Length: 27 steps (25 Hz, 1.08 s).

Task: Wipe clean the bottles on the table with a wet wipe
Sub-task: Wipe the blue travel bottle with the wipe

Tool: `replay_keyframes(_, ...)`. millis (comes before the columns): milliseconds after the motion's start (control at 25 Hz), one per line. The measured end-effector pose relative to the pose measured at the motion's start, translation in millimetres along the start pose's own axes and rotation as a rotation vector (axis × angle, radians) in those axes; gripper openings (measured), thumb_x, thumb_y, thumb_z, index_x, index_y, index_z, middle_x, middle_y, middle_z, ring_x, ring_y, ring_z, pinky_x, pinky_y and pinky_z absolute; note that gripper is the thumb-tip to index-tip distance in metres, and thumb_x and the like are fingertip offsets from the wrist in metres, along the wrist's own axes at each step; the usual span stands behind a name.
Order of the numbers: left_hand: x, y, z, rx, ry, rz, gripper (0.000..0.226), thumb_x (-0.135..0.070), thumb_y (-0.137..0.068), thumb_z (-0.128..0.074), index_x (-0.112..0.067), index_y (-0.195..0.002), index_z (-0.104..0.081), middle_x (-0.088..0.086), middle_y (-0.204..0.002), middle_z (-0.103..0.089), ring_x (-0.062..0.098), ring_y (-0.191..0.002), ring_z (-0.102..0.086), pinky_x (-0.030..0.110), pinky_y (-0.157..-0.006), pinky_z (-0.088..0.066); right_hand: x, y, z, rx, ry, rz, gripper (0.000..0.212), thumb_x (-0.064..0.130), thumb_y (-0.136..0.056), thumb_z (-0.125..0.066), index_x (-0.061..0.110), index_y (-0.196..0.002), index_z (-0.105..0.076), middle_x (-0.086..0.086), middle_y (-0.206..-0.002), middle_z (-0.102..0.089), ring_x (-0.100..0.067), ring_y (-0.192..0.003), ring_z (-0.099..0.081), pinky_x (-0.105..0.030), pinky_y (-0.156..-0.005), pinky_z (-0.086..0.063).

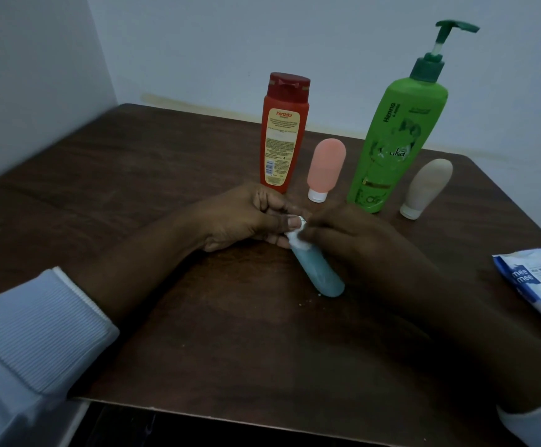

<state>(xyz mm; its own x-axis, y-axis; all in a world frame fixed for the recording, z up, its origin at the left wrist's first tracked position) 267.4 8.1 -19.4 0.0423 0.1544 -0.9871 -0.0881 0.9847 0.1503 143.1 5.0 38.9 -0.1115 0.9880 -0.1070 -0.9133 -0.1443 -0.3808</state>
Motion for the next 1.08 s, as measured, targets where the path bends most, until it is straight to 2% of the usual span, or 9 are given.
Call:
replay_keyframes(80,0.1,0.6,0.0,-0.005,0.002,-0.005,0.031,0.001,-0.098,-0.059,0.004,-0.128,-0.066,0.014,-0.124,-0.074,0.022,-0.115,-0.072,0.029,-0.088,-0.063,-20.6,8.8,0.8,-0.005,-0.069,-0.115,0.028,0.002,-0.082,-0.070,0.007,-0.109,-0.068,-0.011,-0.116,-0.065,-0.028,-0.102,-0.061,-0.032,-0.088,-0.047)
replay_keyframes(160,0.4,1.0,-0.3,-0.001,0.001,-0.003,0.031,0.000,-0.099,-0.059,0.002,-0.128,-0.067,0.014,-0.124,-0.074,0.022,-0.114,-0.072,0.027,-0.087,-0.063,-15.9,17.7,7.1,-0.023,-0.149,-0.110,0.022,0.004,-0.082,-0.068,0.009,-0.104,-0.069,-0.008,-0.115,-0.067,-0.023,-0.104,-0.062,-0.030,-0.091,-0.049)
replay_keyframes(320,-2.7,2.8,-1.5,-0.001,-0.006,-0.014,0.031,-0.001,-0.088,-0.064,-0.001,-0.119,-0.071,0.010,-0.114,-0.078,0.016,-0.104,-0.075,0.024,-0.080,-0.062,-0.1,7.8,20.1,-0.156,-0.268,-0.058,0.027,-0.002,-0.088,-0.066,0.006,-0.114,-0.071,-0.007,-0.119,-0.067,-0.020,-0.110,-0.063,-0.030,-0.094,-0.049)
replay_keyframes(440,-2.8,2.6,-2.1,0.003,0.003,-0.023,0.027,0.002,-0.094,-0.060,-0.003,-0.118,-0.071,0.014,-0.122,-0.075,0.020,-0.111,-0.073,0.029,-0.088,-0.063,-18.5,3.7,11.3,-0.121,-0.239,-0.140,0.026,-0.003,-0.087,-0.066,0.007,-0.111,-0.071,-0.006,-0.116,-0.067,-0.020,-0.106,-0.064,-0.037,-0.088,-0.052)
replay_keyframes(600,-1.2,1.6,-0.7,-0.009,-0.014,-0.010,0.029,0.001,-0.096,-0.061,-0.003,-0.124,-0.070,0.012,-0.121,-0.076,0.020,-0.113,-0.073,0.029,-0.089,-0.063,-27.2,19.1,11.1,0.027,-0.436,-0.179,0.028,0.008,-0.082,-0.066,0.034,-0.092,-0.068,0.011,-0.100,-0.065,-0.005,-0.094,-0.064,-0.030,-0.073,-0.052)
replay_keyframes(720,-1.3,1.6,-0.5,-0.004,-0.020,-0.010,0.030,0.000,-0.097,-0.061,-0.003,-0.125,-0.070,0.012,-0.121,-0.076,0.022,-0.115,-0.072,0.031,-0.091,-0.062,-36.5,19.9,16.6,-0.070,-0.542,-0.243,0.017,0.011,-0.085,-0.061,0.021,-0.093,-0.073,0.012,-0.096,-0.069,-0.007,-0.091,-0.067,-0.028,-0.075,-0.054)
replay_keyframes(800,-0.5,0.8,-0.5,-0.004,-0.012,-0.006,0.030,0.001,-0.097,-0.060,-0.002,-0.125,-0.069,0.012,-0.122,-0.076,0.022,-0.115,-0.072,0.031,-0.091,-0.062,-40.4,16.2,12.9,-0.127,-0.450,-0.282,0.024,0.004,-0.085,-0.059,0.014,-0.102,-0.074,0.008,-0.104,-0.070,-0.004,-0.099,-0.066,-0.024,-0.083,-0.053)
replay_keyframes(920,-1.4,1.2,-0.5,-0.017,-0.015,-0.012,0.029,0.001,-0.097,-0.060,-0.003,-0.124,-0.070,0.013,-0.122,-0.076,0.022,-0.115,-0.072,0.030,-0.089,-0.063,-41.6,15.2,3.1,-0.050,-0.457,-0.288,0.026,-0.001,-0.085,-0.065,0.016,-0.103,-0.074,0.004,-0.107,-0.070,-0.008,-0.102,-0.066,-0.032,-0.085,-0.054)
replay_keyframes(1080,-1.2,1.8,0.5,-0.027,-0.022,-0.002,0.030,0.000,-0.096,-0.062,-0.004,-0.125,-0.070,0.011,-0.120,-0.077,0.020,-0.113,-0.073,0.028,-0.086,-0.063,-39.1,27.2,4.1,0.140,-0.628,-0.258,0.014,0.014,-0.083,-0.068,0.021,-0.093,-0.075,0.004,-0.095,-0.071,-0.015,-0.088,-0.070,-0.041,-0.073,-0.057)
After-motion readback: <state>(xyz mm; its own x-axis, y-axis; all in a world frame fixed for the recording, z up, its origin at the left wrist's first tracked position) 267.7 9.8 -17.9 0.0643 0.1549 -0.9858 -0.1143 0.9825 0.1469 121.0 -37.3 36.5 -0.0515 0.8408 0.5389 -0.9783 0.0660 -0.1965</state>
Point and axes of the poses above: each hand's wrist, its own y-axis away from the middle knuckle, its own z-axis out of the back of the hand, x = y × z, the point moved 10 cm from there along -y, towards the middle knuckle
